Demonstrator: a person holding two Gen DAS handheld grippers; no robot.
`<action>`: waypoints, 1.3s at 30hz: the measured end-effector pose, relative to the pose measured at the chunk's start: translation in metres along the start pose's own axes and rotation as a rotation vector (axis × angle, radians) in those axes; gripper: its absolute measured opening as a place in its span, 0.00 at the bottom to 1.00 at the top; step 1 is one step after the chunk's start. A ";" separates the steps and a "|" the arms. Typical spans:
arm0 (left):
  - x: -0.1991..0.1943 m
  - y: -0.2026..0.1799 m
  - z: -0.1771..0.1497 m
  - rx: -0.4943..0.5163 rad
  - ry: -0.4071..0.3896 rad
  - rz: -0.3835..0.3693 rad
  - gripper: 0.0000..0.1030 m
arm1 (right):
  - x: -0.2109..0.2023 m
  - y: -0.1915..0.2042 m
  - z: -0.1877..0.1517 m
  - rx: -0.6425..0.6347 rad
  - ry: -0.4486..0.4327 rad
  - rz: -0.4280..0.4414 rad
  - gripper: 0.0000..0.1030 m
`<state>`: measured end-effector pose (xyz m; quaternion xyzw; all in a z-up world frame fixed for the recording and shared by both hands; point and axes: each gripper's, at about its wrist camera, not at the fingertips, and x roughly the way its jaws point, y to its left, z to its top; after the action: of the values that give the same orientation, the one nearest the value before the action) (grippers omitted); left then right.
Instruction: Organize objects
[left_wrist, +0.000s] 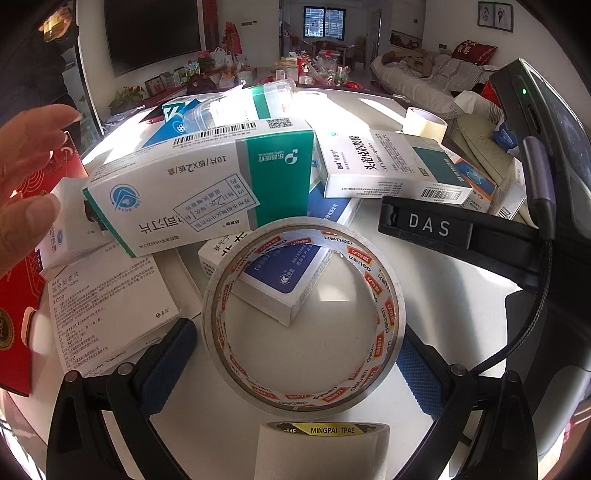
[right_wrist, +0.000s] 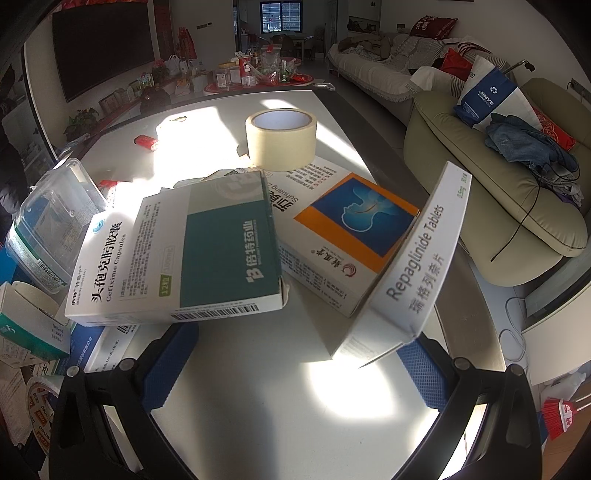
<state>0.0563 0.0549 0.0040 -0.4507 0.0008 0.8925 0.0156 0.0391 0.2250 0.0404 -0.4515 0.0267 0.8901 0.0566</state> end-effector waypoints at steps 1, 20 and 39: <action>0.000 0.000 0.000 0.000 0.000 0.000 1.00 | 0.000 0.000 0.000 0.000 0.000 0.000 1.00; 0.002 0.000 0.009 0.153 0.154 -0.090 1.00 | 0.000 0.000 0.000 0.000 0.000 0.000 1.00; -0.003 0.005 0.000 0.279 0.054 -0.187 1.00 | -0.001 0.000 -0.001 0.000 0.000 0.000 1.00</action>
<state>0.0582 0.0501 0.0068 -0.4663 0.0831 0.8659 0.1609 0.0400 0.2251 0.0406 -0.4516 0.0267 0.8901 0.0564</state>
